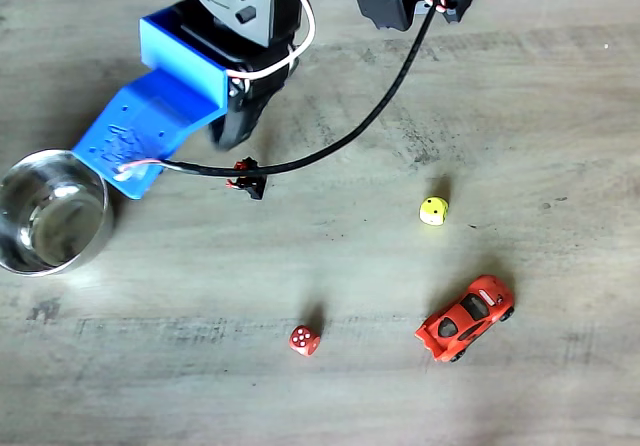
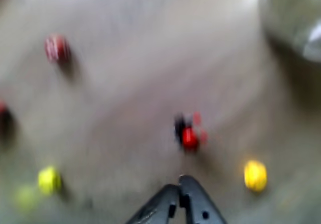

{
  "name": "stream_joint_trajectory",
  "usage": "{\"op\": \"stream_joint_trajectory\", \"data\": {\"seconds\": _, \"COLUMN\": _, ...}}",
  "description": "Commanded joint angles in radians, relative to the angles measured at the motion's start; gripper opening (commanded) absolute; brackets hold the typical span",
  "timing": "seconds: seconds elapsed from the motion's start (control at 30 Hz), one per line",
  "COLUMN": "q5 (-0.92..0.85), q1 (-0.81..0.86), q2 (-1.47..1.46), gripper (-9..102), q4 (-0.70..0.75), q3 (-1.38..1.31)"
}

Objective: Pick up the lego figure and place in bowl

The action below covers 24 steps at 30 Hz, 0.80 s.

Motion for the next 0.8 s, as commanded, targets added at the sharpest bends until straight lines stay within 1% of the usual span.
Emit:
{"op": "stream_joint_trajectory", "data": {"seconds": 0.0, "q5": -0.046, "q1": -0.006, "q2": -0.028, "gripper": 0, "q4": 0.172, "q3": -0.137}}
{"op": "stream_joint_trajectory", "data": {"seconds": 0.13, "q5": -0.198, "q1": 0.006, "q2": -0.089, "gripper": 0, "q4": 0.305, "q3": -0.195}}
{"op": "stream_joint_trajectory", "data": {"seconds": 0.23, "q5": -0.307, "q1": 0.014, "q2": -0.127, "gripper": 0, "q4": 0.351, "q3": -0.216}}
{"op": "stream_joint_trajectory", "data": {"seconds": 0.57, "q5": -0.486, "q1": 0.087, "q2": -0.222, "gripper": 0, "q4": 0.341, "q3": -0.23}}
{"op": "stream_joint_trajectory", "data": {"seconds": 0.77, "q5": -0.506, "q1": 0.11, "q2": -0.324, "gripper": 0, "q4": 0.341, "q3": -0.348}}
